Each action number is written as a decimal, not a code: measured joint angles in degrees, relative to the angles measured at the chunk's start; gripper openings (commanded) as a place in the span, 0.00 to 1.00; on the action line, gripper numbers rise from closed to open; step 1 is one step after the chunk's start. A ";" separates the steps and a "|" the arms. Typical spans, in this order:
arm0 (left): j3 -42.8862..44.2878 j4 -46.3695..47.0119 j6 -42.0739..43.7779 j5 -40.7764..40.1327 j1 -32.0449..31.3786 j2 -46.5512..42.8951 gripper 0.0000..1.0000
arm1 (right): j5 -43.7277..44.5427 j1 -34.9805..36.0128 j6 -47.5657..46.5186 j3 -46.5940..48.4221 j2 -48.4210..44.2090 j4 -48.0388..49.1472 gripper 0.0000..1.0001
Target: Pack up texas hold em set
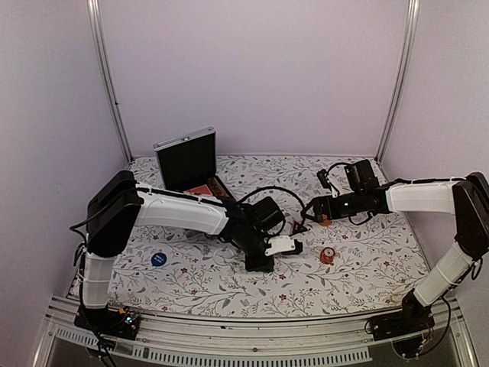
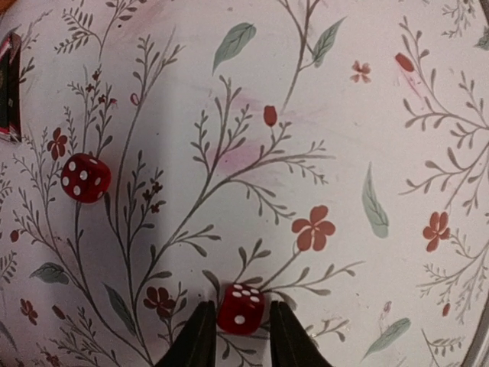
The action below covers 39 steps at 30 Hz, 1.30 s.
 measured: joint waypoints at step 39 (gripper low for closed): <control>-6.01 -3.69 -4.50 -12.41 28.87 -14.78 0.13 | -0.50 -0.02 -0.04 -0.04 1.36 1.03 0.99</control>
